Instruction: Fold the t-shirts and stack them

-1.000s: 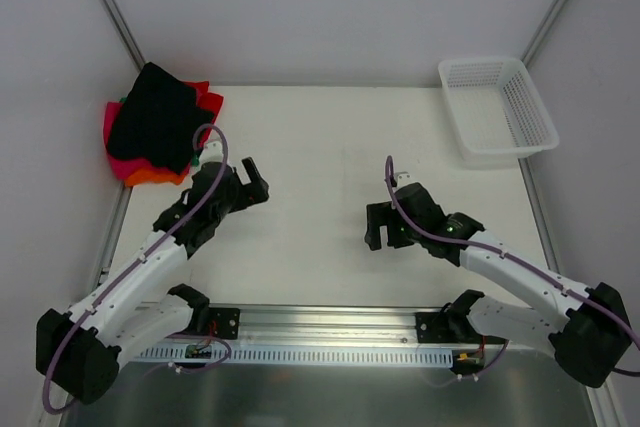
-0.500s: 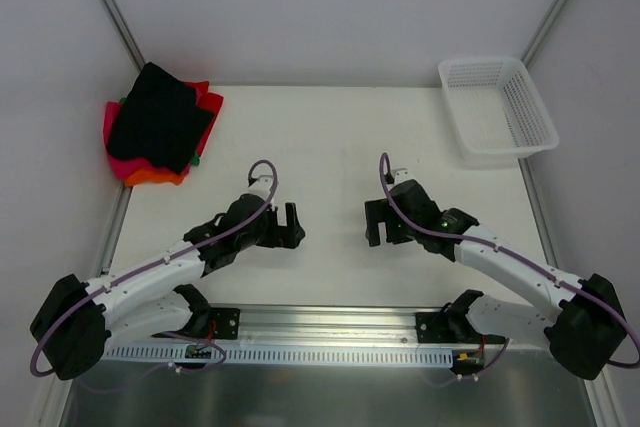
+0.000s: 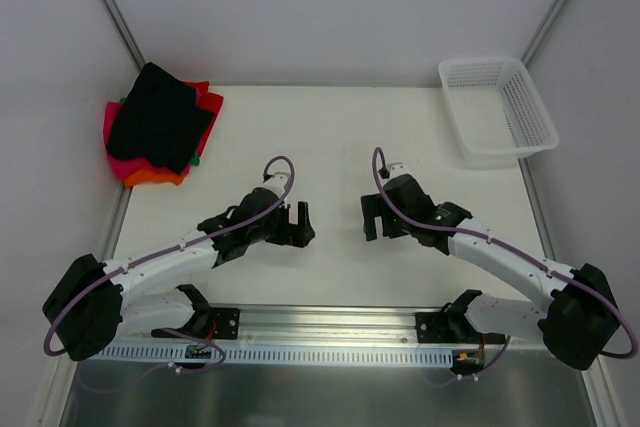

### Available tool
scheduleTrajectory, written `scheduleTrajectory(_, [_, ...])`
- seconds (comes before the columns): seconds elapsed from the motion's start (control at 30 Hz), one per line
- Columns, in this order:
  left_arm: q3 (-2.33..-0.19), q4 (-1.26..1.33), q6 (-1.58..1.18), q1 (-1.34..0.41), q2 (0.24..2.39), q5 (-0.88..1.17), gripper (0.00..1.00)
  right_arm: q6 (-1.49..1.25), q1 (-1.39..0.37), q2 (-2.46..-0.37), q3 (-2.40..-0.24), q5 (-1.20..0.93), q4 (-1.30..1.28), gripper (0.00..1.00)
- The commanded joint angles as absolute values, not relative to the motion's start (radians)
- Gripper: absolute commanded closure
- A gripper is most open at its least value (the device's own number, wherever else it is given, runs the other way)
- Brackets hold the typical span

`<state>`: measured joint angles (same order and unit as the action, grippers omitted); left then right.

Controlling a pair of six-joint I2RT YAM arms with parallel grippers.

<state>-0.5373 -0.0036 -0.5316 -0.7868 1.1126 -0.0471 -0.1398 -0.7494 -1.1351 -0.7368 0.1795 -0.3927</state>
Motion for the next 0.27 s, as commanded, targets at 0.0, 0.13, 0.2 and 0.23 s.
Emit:
scheduleTrajectory(0.0, [-0.584, 0.023, -0.497, -0.802, 1.109, -0.014, 0.01, -0.117, -0.744, -1.146, -0.787, 0.199, -0.373, 0.01])
scheduleTrajectory(0.13, [-0.578, 0.025, -0.486, -0.802, 1.086, -0.034, 0.01, -0.112, -0.746, -1.158, -0.795, 0.196, -0.371, 0.01])
scheduleTrajectory(0.2, [-0.577, 0.031, -0.471, -0.802, 1.08, -0.037, 0.01, -0.112, -0.746, -1.163, -0.799, 0.198, -0.371, 0.01])
scheduleTrajectory(0.23, [-0.586, 0.029, -0.465, -0.802, 1.083, -0.032, 0.01, -0.112, -0.746, -1.169, -0.801, 0.198, -0.371, 0.01])
